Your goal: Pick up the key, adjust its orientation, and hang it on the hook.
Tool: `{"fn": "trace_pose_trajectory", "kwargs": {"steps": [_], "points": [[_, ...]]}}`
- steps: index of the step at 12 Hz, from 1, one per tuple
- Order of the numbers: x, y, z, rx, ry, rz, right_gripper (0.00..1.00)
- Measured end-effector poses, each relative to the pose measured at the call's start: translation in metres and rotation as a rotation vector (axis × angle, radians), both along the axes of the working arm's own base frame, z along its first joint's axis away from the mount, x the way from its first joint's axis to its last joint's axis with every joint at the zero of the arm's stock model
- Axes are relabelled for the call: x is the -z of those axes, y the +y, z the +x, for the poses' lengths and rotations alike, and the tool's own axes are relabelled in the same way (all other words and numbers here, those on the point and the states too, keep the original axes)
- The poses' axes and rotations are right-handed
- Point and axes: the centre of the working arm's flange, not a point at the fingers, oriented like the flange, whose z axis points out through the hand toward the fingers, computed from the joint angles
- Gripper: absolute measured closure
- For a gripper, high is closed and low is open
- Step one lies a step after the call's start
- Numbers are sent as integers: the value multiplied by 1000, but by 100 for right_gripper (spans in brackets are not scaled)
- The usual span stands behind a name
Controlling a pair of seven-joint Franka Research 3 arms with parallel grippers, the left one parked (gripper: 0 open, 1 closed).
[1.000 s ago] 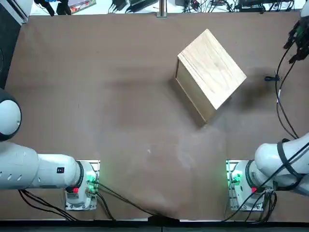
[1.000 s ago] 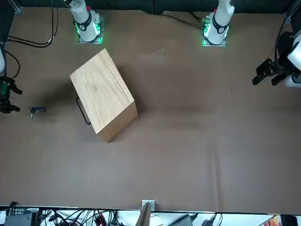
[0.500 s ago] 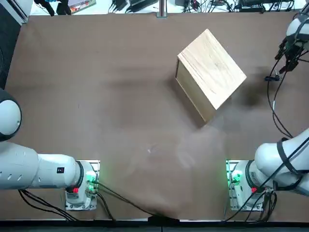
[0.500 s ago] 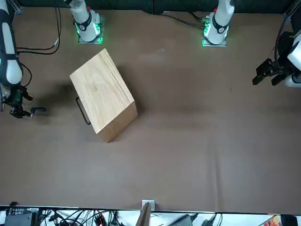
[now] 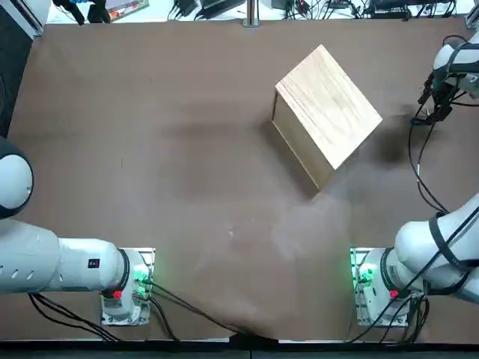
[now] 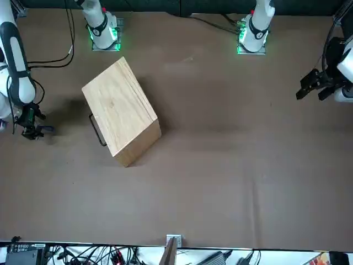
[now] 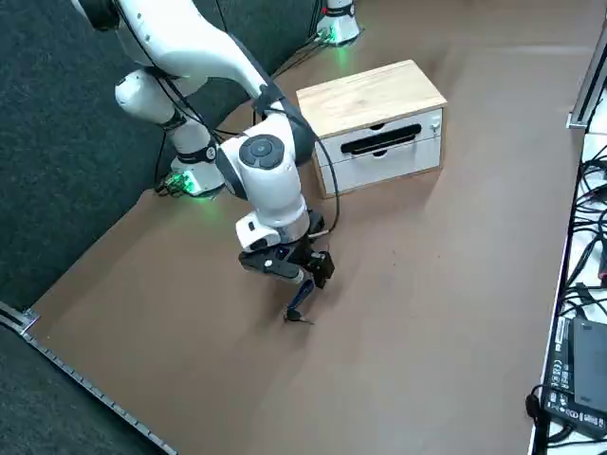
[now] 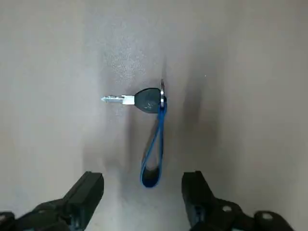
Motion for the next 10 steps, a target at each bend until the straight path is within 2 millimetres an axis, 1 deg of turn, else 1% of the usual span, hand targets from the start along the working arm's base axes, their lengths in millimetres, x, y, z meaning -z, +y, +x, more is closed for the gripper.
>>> {"fn": "trace_pose_trajectory", "kwargs": {"steps": [5, 10], "points": [[23, 0, -4, 13, -10, -1, 1], [34, 3, -9, 18, -11, 0, 1]]}}
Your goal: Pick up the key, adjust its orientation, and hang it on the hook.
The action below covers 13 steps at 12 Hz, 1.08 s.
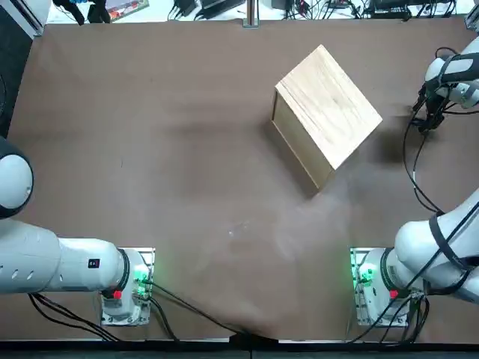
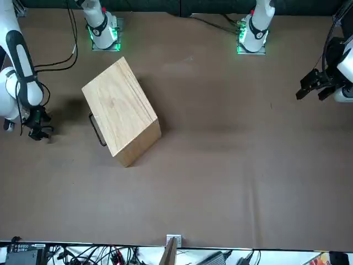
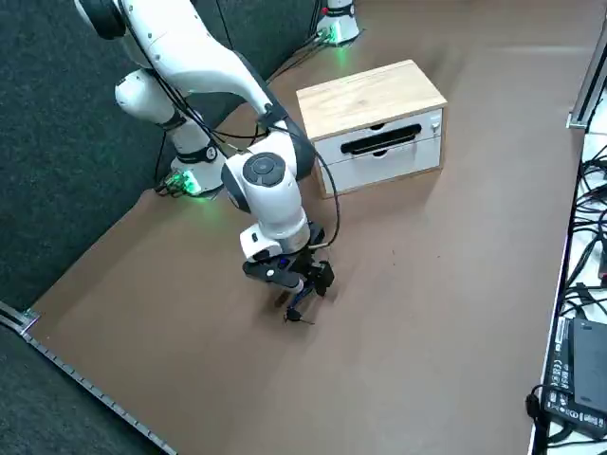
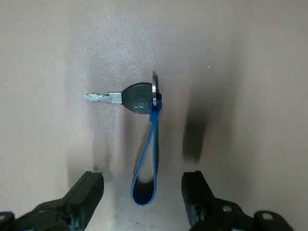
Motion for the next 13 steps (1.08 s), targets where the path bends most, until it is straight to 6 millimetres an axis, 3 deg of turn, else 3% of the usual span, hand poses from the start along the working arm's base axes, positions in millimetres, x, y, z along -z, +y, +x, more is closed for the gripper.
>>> {"fn": "trace_pose_trajectory", "kwargs": {"steps": [8, 10, 11, 13], "points": [[12, 0, -11, 14, -22, -11, 1], [11, -2, -11, 18, -25, -13, 11], [10, -2, -11, 19, -26, -14, 11], [9, -5, -12, 24, -28, -14, 33]]}}
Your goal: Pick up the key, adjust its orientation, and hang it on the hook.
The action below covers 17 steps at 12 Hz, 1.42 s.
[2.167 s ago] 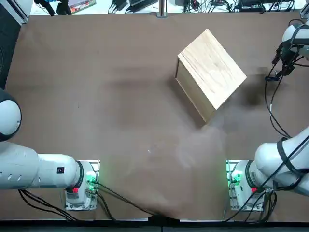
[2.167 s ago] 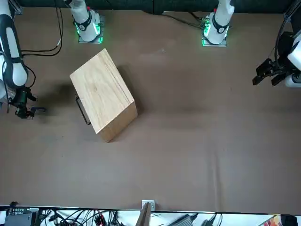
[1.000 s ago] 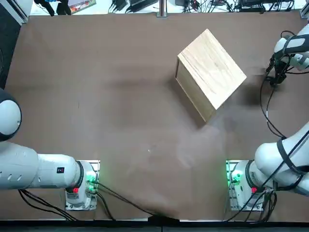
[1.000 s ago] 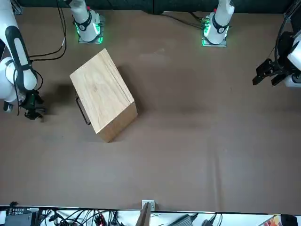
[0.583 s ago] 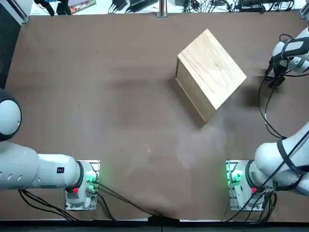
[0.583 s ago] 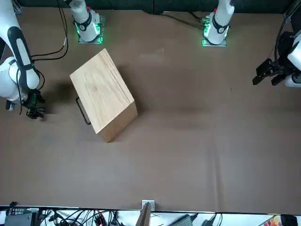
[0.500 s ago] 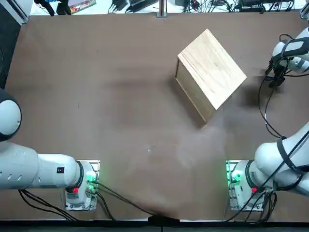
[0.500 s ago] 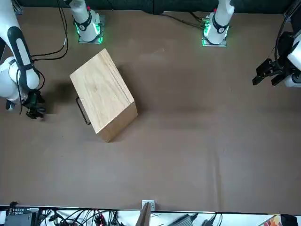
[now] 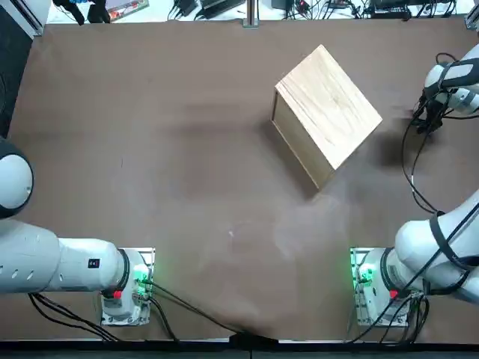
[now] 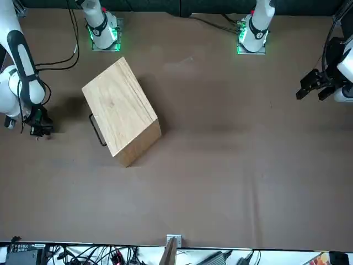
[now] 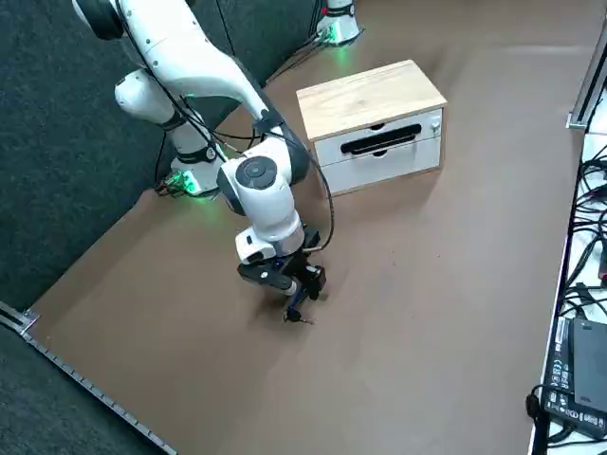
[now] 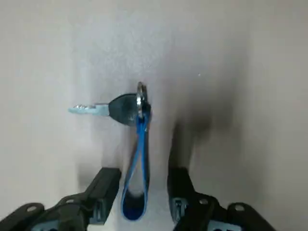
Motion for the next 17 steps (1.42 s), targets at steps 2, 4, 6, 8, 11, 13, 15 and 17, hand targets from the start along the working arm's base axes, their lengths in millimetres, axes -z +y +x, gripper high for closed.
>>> {"fn": "trace_pose_trajectory", "kwargs": {"steps": [2, 4, 6, 8, 11, 13, 15, 17], "points": [[0, -6, -3, 12, -1, 0, 39], [-1, -11, -6, 20, -2, -1, 44], [-3, -14, -7, 26, -5, -2, 50], [-5, -18, -10, 35, -7, -1, 50], [-4, -13, -8, 28, -9, 5, 47], [-4, -11, -7, 25, -9, 7, 47], [-4, -7, -5, 19, -11, 11, 47], [-3, -6, -5, 17, -10, 12, 49]]}}
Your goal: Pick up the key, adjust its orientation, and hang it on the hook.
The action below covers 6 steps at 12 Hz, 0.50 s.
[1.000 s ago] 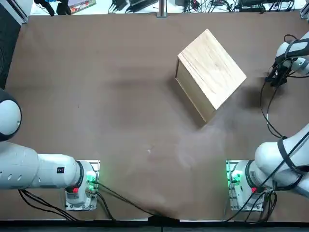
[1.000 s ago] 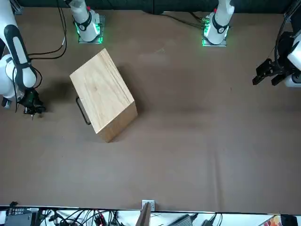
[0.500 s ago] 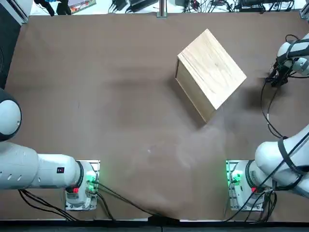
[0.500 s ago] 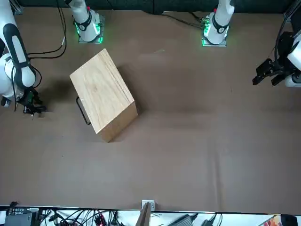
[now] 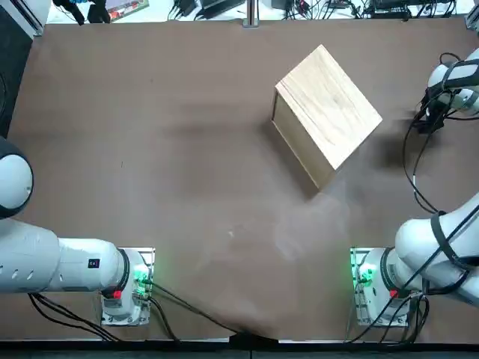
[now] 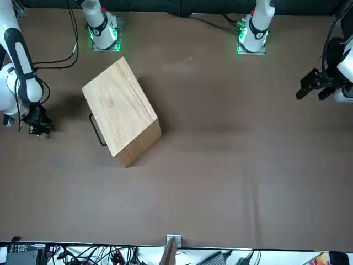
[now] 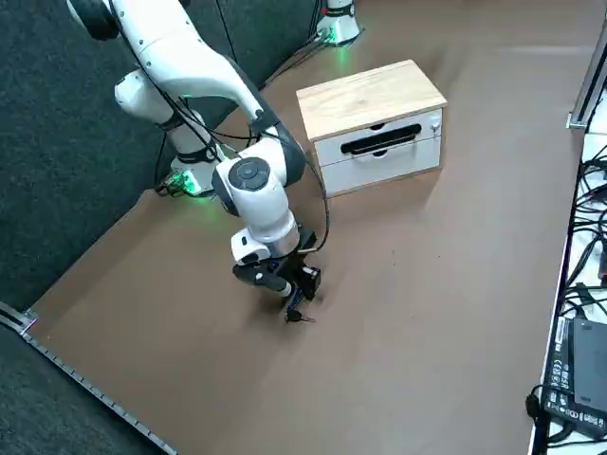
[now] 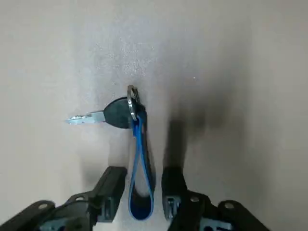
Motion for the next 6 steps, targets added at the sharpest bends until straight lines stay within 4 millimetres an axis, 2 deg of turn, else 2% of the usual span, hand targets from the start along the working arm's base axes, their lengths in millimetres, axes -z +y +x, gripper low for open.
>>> {"fn": "trace_pose_trajectory", "kwargs": {"steps": [1, 3, 5, 6], "points": [[0, 1, 0, 0, 0, 1, 52], [-1, 2, 1, -1, -3, 2, 78], [-1, 5, 2, 2, -6, 9, 81], [-2, 8, 4, 4, -10, 15, 93]]}}
